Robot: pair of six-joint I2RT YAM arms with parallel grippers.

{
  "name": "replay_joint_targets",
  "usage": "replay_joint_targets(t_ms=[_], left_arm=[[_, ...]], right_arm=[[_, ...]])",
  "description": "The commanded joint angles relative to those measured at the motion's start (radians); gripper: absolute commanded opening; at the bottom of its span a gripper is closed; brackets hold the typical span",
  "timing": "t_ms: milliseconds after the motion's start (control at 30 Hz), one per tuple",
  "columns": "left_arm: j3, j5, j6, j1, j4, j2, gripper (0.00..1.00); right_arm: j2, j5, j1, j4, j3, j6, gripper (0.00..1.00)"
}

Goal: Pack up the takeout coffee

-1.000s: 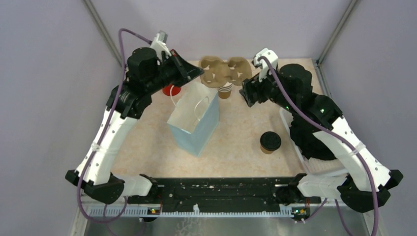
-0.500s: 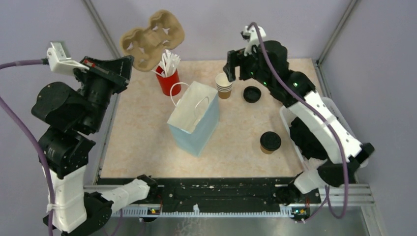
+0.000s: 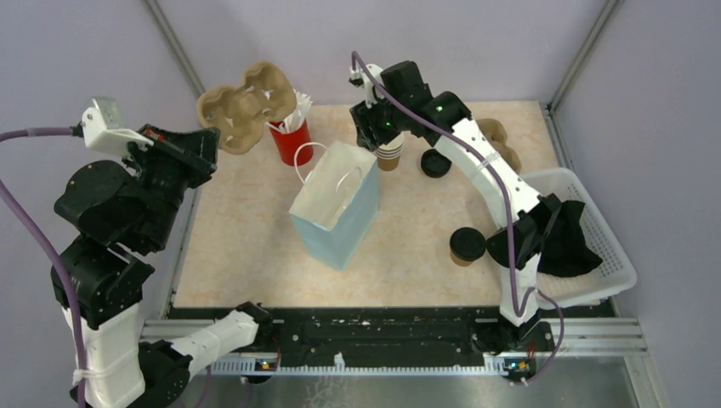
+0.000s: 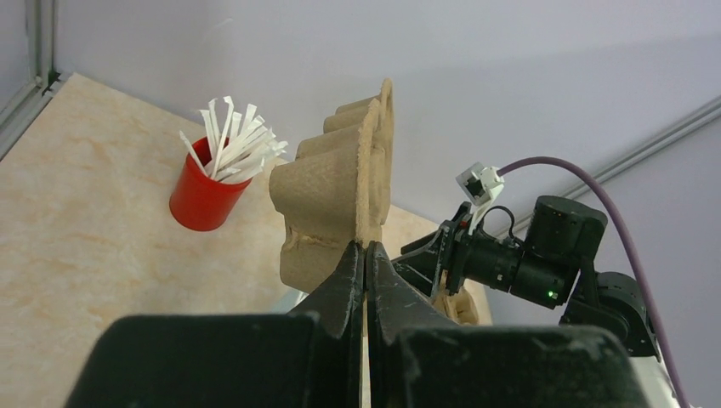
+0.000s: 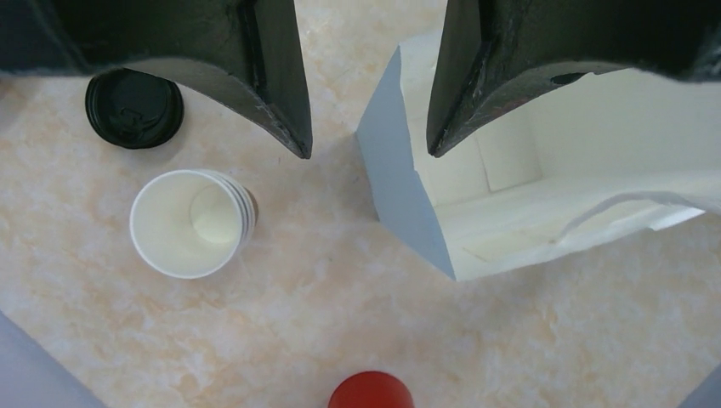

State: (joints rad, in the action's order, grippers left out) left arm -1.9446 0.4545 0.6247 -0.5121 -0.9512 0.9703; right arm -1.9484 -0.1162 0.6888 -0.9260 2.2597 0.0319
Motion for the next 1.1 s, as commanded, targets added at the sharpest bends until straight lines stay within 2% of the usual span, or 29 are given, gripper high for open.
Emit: replay_joint_targets(t_ms=[0, 167, 233, 300, 467, 533, 700, 900, 1067], left_arm=[[-0.011, 0.012, -0.014, 0.0, -0.015, -0.002, 0.0], [-0.029, 0.005, -0.028, 0.0, -0.041, 0.009, 0.0], [-0.042, -0.003, -0.037, 0.001, -0.054, 0.016, 0.0], [-0.056, -0.014, -0.043, -0.001, -0.069, 0.025, 0.0], [-0.07, -0.063, -0.04, -0.001, -0.099, 0.028, 0.0], [-0.091, -0.087, -0.027, -0.001, -0.129, 0.037, 0.0], [-0.142, -0.173, 0.024, -0.001, -0.201, 0.053, 0.0], [-0.147, -0.302, 0.112, -0.017, -0.229, 0.031, 0.0], [-0.146, -0.402, 0.145, -0.033, -0.261, 0.012, 0.0]], right_arm=[[-0.022, -0.103, 0.004, -0.024, 0.036, 0.089, 0.51], [-0.057, -0.074, 0.03, -0.02, 0.03, 0.101, 0.47], [-0.064, -0.022, 0.041, -0.001, 0.022, 0.095, 0.42], [-0.066, 0.042, 0.054, 0.026, 0.01, 0.088, 0.33], [-0.061, 0.165, 0.061, 0.054, -0.001, 0.013, 0.01], [-0.041, 0.205, 0.06, 0.035, -0.015, -0.021, 0.0], [0.089, 0.345, 0.061, -0.026, -0.147, -0.243, 0.0], [0.296, 0.379, 0.066, -0.048, -0.375, -0.541, 0.0], [0.362, 0.42, 0.084, -0.155, -0.399, -0.665, 0.0]])
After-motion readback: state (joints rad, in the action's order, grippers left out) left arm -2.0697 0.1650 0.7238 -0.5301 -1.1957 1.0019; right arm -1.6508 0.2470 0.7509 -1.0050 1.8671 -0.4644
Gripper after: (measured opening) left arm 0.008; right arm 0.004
